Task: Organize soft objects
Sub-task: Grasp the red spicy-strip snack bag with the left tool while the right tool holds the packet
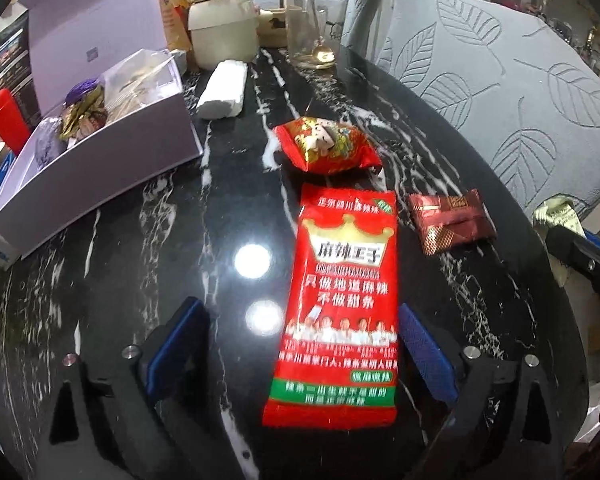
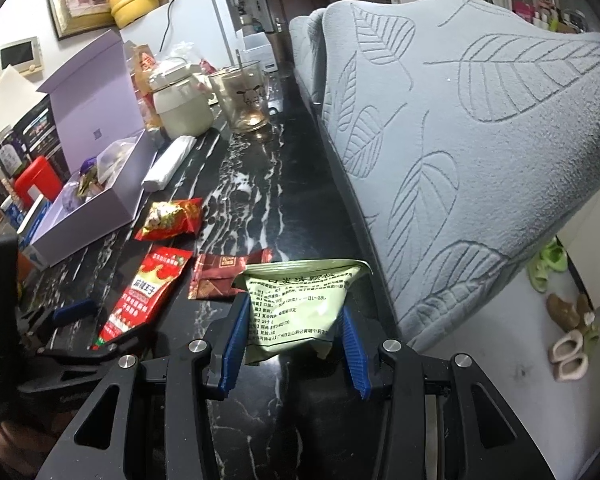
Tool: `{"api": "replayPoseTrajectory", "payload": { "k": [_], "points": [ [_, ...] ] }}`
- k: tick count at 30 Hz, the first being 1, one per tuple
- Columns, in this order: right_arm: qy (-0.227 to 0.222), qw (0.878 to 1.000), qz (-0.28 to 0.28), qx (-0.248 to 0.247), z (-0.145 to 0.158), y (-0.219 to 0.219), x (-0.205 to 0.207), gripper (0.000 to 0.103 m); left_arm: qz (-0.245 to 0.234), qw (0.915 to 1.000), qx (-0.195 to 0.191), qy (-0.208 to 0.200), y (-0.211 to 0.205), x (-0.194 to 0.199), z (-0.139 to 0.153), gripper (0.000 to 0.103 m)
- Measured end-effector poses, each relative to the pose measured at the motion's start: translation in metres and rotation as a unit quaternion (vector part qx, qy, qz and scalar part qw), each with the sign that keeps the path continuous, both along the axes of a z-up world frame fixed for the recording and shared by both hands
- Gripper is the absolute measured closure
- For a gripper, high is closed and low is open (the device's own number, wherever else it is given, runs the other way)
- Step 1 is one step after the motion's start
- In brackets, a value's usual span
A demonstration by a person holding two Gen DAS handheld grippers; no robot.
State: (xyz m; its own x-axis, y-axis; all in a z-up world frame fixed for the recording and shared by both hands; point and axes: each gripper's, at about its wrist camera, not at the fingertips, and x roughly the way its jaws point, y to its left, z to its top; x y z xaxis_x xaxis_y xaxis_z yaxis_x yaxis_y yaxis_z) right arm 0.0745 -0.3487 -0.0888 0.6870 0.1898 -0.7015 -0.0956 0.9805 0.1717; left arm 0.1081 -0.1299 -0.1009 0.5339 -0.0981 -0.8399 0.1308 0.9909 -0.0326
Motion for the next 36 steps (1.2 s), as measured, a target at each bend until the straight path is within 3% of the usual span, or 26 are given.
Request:
{"api": "replayPoseTrajectory", "payload": {
  "k": [1, 3, 4, 7, 12, 21, 32, 33, 36],
  "points": [
    [-0.002, 1.0, 0.001, -0.001, 0.001, 0.001, -0.002, 0.06, -0.007, 1.0, -0.001, -0.006, -0.001, 0.001, 0.001, 0.017],
    [-0.004, 1.0, 0.001, 0.0, 0.002, 0.001, -0.004, 0.06, -0.018, 0.9998, -0.005, -0.01, -0.003, 0.002, 0.005, 0.047],
    [-0.004, 1.0, 0.002, 0.003, 0.002, 0.001, -0.006, 0.06, -0.02, 0.9997, -0.01, -0.01, -0.003, 0.002, 0.007, 0.052],
    [0.0, 1.0, 0.004, 0.013, 0.0, 0.002, -0.008, 0.06, -0.016, 0.9989, -0.043, -0.002, 0.004, 0.002, 0.009, 0.055],
    [0.006, 1.0, 0.009, 0.014, -0.002, 0.006, -0.011, 0.06, -0.03, 0.9986, -0.043, 0.005, 0.007, -0.01, 0.01, 0.055],
    [-0.001, 1.0, 0.026, 0.016, -0.001, 0.018, -0.016, 0.06, -0.083, 0.9964, 0.0, 0.017, 0.02, -0.05, 0.01, 0.055],
    [0.005, 0.999, 0.038, 0.017, -0.004, 0.031, -0.013, 0.06, -0.04, 0.9991, -0.014, -0.004, 0.022, -0.057, 0.005, 0.043],
    [0.005, 0.999, 0.037, 0.016, -0.003, 0.031, -0.013, 0.06, -0.038, 0.9991, -0.017, -0.006, 0.023, -0.056, 0.005, 0.052],
    [0.004, 0.999, 0.033, 0.013, -0.003, 0.03, -0.014, 0.06, -0.041, 0.9988, -0.025, -0.012, 0.026, -0.055, 0.007, 0.056]
  ]
}}
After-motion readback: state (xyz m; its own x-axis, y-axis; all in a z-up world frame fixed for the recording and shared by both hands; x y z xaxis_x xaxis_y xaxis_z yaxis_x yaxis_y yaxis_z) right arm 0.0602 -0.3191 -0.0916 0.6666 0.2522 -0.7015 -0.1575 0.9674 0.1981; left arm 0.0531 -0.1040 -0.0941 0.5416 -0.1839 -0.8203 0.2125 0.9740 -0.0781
